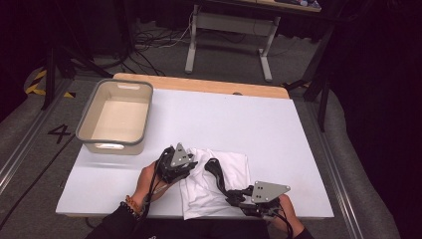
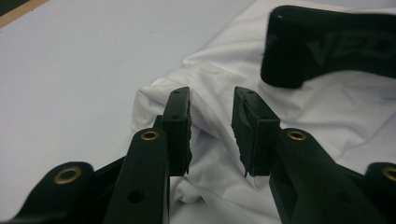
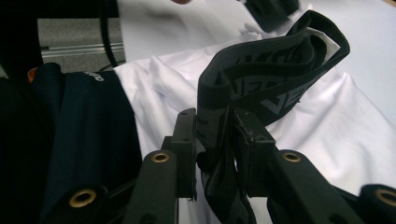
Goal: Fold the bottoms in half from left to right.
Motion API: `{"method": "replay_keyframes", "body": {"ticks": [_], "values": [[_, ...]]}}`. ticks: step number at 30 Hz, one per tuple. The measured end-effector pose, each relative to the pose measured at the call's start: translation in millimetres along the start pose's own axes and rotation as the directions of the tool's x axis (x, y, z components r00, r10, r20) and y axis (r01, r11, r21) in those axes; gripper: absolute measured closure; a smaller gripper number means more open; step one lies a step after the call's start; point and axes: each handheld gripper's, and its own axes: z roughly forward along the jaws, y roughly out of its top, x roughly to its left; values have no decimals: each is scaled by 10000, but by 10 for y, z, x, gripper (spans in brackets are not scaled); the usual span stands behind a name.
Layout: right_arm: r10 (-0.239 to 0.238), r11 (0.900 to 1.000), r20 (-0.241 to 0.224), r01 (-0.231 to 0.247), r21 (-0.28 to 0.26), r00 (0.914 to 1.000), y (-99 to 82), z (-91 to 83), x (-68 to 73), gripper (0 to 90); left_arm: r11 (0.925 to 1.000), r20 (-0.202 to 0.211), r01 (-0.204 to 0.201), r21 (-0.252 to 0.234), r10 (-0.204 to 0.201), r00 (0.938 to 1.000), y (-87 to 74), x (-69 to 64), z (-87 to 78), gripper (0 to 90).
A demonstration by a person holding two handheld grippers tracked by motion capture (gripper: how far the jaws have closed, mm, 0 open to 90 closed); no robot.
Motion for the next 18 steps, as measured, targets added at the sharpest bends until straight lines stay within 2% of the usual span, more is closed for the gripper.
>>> {"method": "replay_keyframes", "body": {"ticks": [2,4,6,7,8,9,10,11,12,13,15,16,17,18], "values": [[-82,10000,-30,82,-40,10000,8,2,19,713,10000,-9,-18,14,18,10000,28,13,19,671],[-233,9997,-285,233,15,9993,15,14,50,722,10000,-41,-28,-19,28,10000,93,37,56,669],[-419,9989,-467,429,205,9980,7,44,87,731,9998,-131,-152,-145,150,9998,217,108,111,671],[-553,9979,-519,570,314,9971,1,58,106,741,9999,33,-108,-75,108,9999,261,140,139,672],[-590,9971,-592,616,440,9965,-6,76,120,737,9999,382,-129,86,125,9992,359,172,227,664],[-590,9971,-592,616,440,9965,-6,76,120,737,9999,382,-129,86,125,9992,359,172,227,668],[-600,9971,-614,627,439,9963,-6,78,120,728,9995,594,-219,228,205,9980,390,157,264,668],[-596,9972,-672,624,400,9960,-6,72,117,679,9968,960,-673,422,630,9934,422,87,294,670],[-596,9972,-672,624,400,9960,-6,72,117,679,9968,960,-673,422,630,9934,422,87,294,672],[-547,9979,-622,567,324,9966,-5,59,115,640,9960,1068,-782,441,731,9916,423,53,292,672],[-247,9997,-532,249,32,9983,2,27,82,566,9931,1821,-1095,429,1000,9782,393,-41,267,708],[15,10000,-384,-16,-19,9993,9,-1,50,530,9903,2032,-1282,537,1149,9724,376,-82,255,707],[339,9989,-64,-341,-312,9994,16,-58,-3,476,9874,2330,-1436,665,1245,9645,357,-121,241,718],[339,9989,-64,-341,-312,9994,16,-58,-3,476,9850,2457,-1575,704,1359,9598,333,-157,220,718]]}}
